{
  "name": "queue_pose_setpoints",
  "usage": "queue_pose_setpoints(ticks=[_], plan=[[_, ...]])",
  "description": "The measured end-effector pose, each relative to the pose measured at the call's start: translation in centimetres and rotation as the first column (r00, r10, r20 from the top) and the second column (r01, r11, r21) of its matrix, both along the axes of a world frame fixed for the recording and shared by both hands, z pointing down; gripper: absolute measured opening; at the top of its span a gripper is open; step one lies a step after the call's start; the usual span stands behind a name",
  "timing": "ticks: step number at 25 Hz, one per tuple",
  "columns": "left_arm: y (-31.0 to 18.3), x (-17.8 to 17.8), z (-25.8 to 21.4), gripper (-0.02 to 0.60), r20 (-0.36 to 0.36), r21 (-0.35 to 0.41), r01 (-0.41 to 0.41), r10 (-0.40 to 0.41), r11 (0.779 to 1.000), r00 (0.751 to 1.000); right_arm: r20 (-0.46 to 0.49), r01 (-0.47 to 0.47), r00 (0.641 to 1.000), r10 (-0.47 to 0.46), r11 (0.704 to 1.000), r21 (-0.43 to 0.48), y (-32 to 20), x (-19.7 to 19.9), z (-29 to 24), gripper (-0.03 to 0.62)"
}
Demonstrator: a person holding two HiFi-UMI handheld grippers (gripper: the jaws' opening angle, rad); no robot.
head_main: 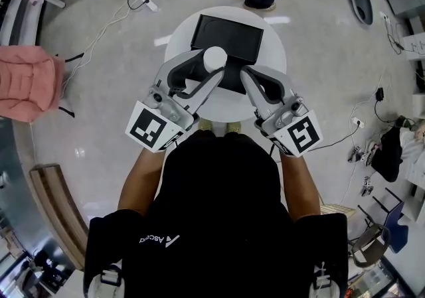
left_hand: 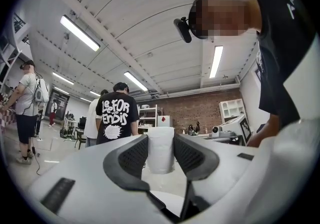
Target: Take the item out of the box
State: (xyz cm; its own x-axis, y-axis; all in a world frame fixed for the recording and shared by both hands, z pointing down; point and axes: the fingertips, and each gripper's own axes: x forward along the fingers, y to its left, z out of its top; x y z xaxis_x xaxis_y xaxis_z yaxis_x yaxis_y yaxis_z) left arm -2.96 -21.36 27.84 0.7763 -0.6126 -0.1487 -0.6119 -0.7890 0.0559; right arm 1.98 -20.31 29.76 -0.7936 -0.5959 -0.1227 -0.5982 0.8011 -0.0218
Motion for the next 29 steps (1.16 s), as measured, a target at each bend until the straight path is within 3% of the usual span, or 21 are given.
queue_pose_setpoints(ticks=[29], plan=[[0.83, -0.37, -0.15, 0.161, 0.002, 0.001, -0.019, 0.019, 1.000, 1.000, -0.031, 0.003, 1.000, -0.003, 1.000, 0.010, 0.87, -0.70, 0.46, 0.000]])
